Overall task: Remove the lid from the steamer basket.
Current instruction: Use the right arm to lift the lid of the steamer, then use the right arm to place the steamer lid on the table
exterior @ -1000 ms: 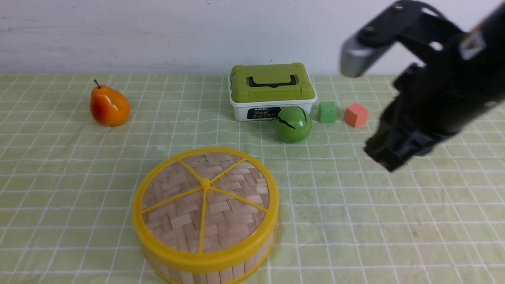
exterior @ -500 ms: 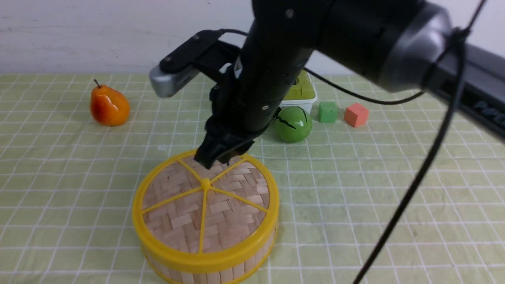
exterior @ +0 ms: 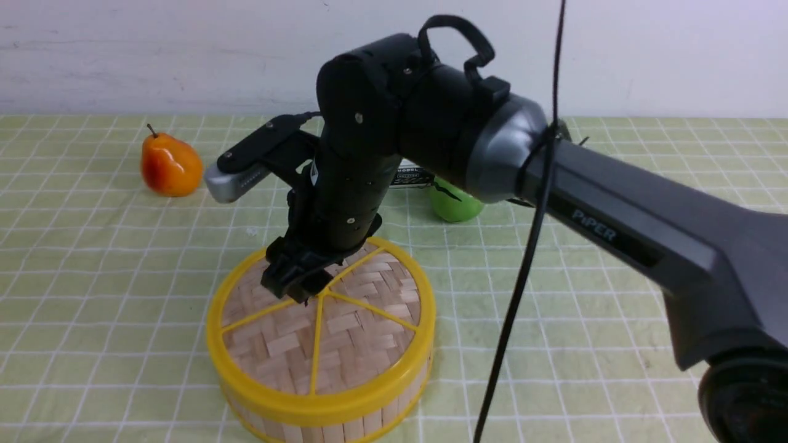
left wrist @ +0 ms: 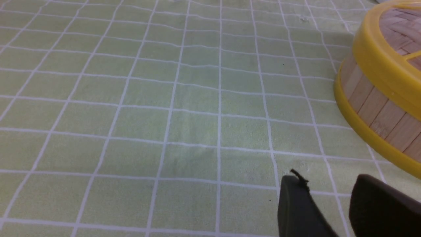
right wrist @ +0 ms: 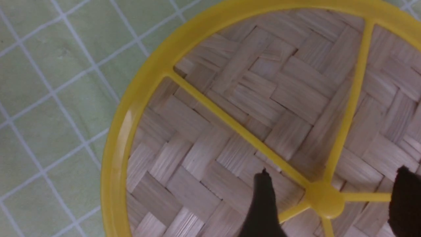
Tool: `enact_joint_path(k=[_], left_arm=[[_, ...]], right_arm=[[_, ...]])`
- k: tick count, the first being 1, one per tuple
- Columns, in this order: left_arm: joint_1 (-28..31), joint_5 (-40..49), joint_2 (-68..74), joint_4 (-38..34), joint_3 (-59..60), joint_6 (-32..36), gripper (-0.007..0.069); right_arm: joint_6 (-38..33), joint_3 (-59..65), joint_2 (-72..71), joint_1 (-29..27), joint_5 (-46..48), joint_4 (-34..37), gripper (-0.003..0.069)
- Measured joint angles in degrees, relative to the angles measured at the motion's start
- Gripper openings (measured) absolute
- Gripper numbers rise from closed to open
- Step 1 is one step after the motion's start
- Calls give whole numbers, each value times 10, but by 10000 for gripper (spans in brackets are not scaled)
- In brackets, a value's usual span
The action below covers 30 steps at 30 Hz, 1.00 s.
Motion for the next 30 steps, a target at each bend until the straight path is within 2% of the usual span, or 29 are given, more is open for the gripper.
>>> enact_joint_path(k=[6,7,8,9,10,11,14,25,30], left_arm=[[0,0,0,0,0,0,239],[0,0,0,0,0,0,239],[0,0,0,0,0,0,239],[0,0,0,0,0,0,239],[0,0,0,0,0,0,239],[0,0,0,0,0,0,239],[0,0,0,0,0,0,239],[0,0,0,0,0,0,239],[0,0,0,0,0,0,239]], right_arm=[[16,0,16,0,-2,-18,351],[16,-1,16,0,-2,-18,302],[16,-1,16,0,-2,-18,296],[16,-1,16,0,-2,-16,244],[16,-1,16,0,-2,-16,237],[16,-3,16,0,-2,-15,172],[16,-5,16,0,1,-12,80],[16,-29,-16,0,43,-18,80],[6,-64,-104,0,52,-61,80]])
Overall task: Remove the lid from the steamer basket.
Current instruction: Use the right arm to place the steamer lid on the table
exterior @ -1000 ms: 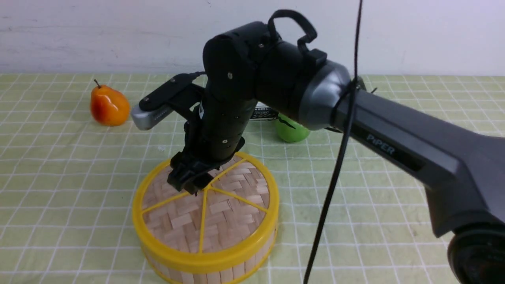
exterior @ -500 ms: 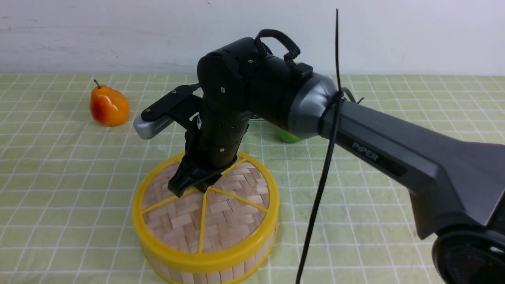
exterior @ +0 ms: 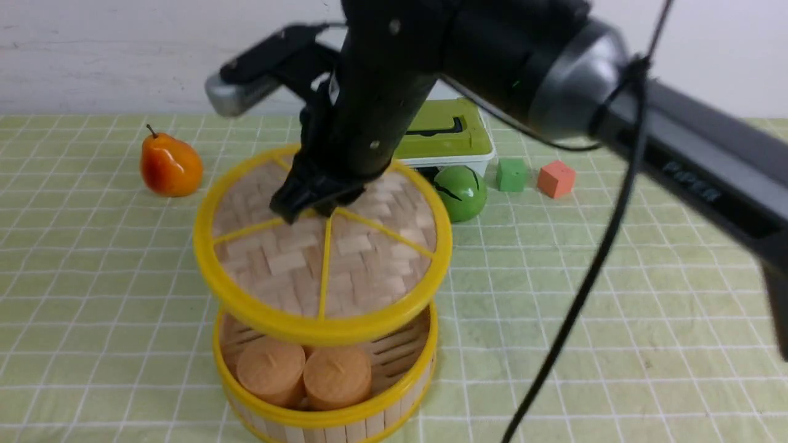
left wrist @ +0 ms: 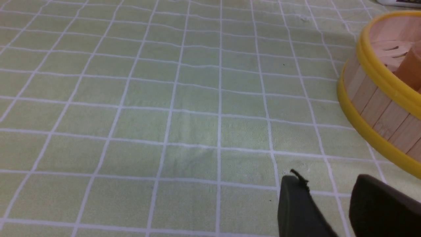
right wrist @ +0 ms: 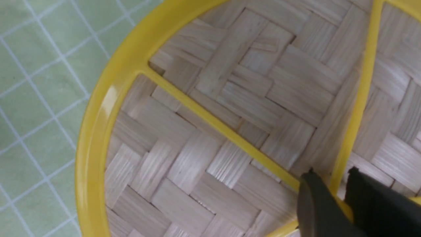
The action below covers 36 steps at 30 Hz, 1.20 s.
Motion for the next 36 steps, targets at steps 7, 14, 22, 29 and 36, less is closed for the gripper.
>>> enact_joint_path(k=[7,14,22,29,36], left_arm=[[0,0,0,0,0,0,239],[0,0,0,0,0,0,239],[0,0,0,0,0,0,239],[0,0,0,0,0,0,239],[0,0,0,0,0,0,239]], right_arm=[[-2,56,-144,-45,4,-64,80],[10,236,-262,-174,6,-68,80],[21,467,-275,-292,-85,0,80],[23,561,-235,-297,-227,28,80],[25,567,-157,-297,-270,30,80]])
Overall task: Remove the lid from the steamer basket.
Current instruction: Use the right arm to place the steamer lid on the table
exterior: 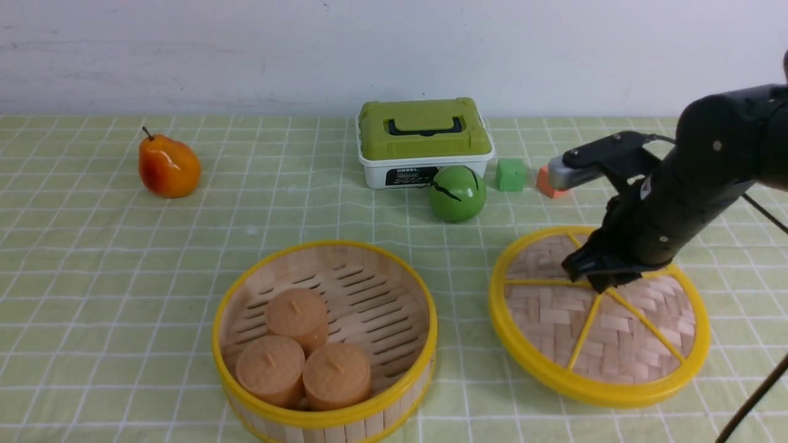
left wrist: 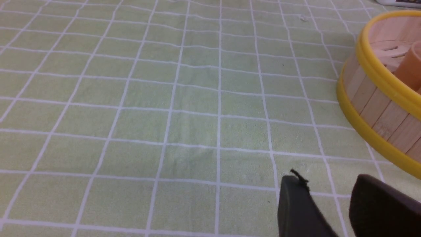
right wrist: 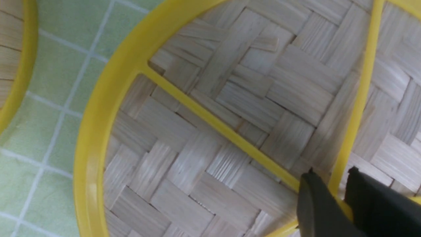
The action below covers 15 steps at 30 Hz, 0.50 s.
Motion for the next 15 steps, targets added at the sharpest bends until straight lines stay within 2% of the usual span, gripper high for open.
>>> enact_joint_path(k=[4,7,9,11,13,15], left_arm=[[0,0,0,0,0,0,239],[0,0,0,0,0,0,239],[0,0,0,0,0,0,239],[0,0,0,0,0,0,239],[0,0,0,0,0,0,239],[0,0,0,0,0,0,239]], right_arm=[[5,0,34,0,-4,0,81],[18,0,49,0,-9,0,111],[29,0,51,0,-14,0,204],[30,-1,51,0,-14,0,248],[32,-3,41,0,-5,0,376],[32,-5,19,0,9,0,452]])
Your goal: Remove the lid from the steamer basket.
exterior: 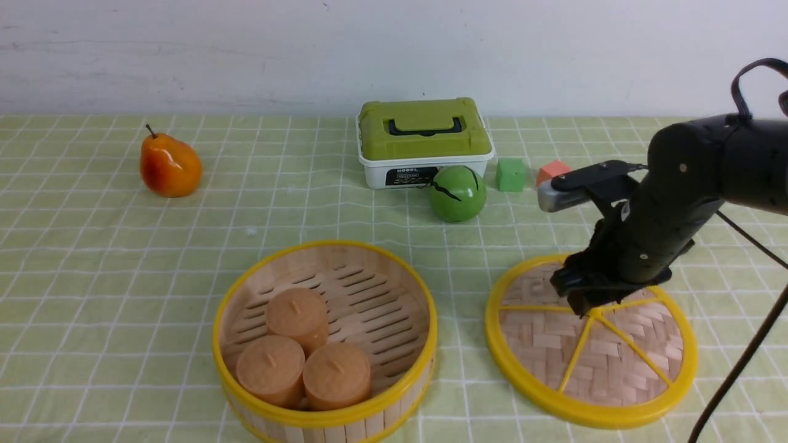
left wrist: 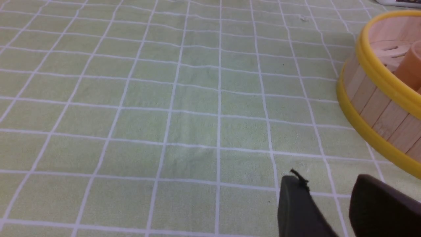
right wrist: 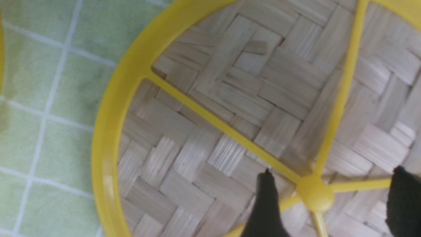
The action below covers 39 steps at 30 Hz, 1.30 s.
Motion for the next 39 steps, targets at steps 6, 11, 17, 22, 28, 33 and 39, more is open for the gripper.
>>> enact_joint_path(k=[6,11,17,22,28,33,39], left_arm=[[0,0,0,0,0,0,239],[0,0,0,0,0,0,239],[0,0,0,0,0,0,239],[0,0,0,0,0,0,239],[0,0,0,0,0,0,239],[0,0,0,0,0,0,239],[0,0,0,0,0,0,239]], right_arm=[[0,-2,-124,0,50,0,540],[0,40,-291,0,65,-1,507],[-2,156,-499,0,63,-18,353],[2,266,-675,0,62,-57,93],[69,343,-849,0,55,-64,-22],[86,378,-893,0,32,-59,-24],[87,387,-893,0,10,-55,-22]])
